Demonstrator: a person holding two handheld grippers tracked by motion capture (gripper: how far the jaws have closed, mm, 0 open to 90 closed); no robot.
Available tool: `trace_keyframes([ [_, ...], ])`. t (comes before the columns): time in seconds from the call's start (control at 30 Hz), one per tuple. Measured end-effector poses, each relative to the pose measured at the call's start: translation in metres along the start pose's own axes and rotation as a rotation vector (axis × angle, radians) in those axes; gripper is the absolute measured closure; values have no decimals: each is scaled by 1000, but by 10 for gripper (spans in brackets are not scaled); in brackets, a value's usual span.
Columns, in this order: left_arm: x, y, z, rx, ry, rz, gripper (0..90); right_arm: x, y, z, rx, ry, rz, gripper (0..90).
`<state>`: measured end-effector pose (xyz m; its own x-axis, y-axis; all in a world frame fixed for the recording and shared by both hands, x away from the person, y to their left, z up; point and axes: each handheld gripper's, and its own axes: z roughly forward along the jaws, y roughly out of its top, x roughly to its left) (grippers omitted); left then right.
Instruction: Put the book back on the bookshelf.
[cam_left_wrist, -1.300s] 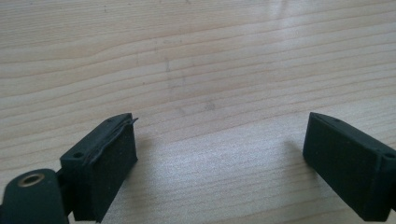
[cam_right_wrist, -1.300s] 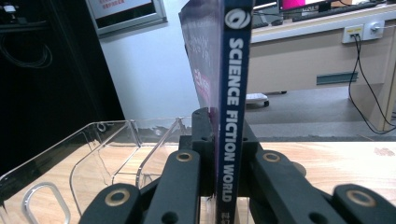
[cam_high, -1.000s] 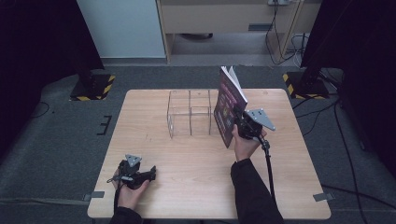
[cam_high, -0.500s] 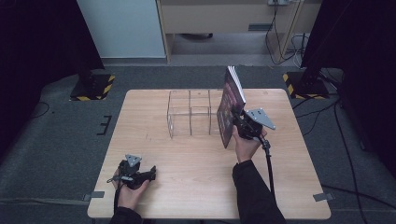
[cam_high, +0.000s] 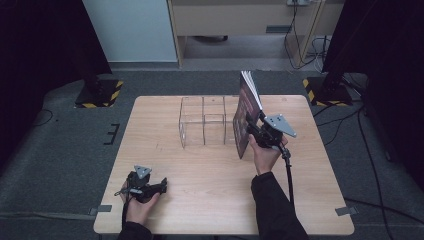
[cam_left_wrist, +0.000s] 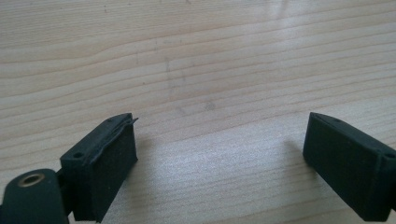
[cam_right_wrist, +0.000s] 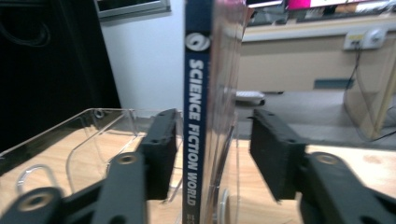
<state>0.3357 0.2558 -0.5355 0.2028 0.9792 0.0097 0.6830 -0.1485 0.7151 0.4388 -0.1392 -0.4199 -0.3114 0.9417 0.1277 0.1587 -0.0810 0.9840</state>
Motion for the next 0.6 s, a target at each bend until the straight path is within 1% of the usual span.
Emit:
trace_keyframes([
  [0.07, 0, 0, 0, 0, 0, 0, 87, -3, 1, 0, 22, 29, 26, 454],
  [0.1, 0, 0, 0, 0, 0, 0, 87, -5, 2, -1, 33, 30, 27, 432],
  [0.23, 0, 0, 0, 0, 0, 0, 87, -9, 3, -5, 66, 52, 12, 351],
  [0.4, 0, 0, 0, 0, 2, 0, 87, -11, 1, -16, 102, 110, -19, 273],
  [0.53, 0, 0, 0, 0, 2, -1, 87, -18, -1, -28, 126, 172, 22, 228],
  [0.6, 0, 0, 0, 0, 2, 0, 87, -23, -3, -35, 139, 193, 36, 211],
])
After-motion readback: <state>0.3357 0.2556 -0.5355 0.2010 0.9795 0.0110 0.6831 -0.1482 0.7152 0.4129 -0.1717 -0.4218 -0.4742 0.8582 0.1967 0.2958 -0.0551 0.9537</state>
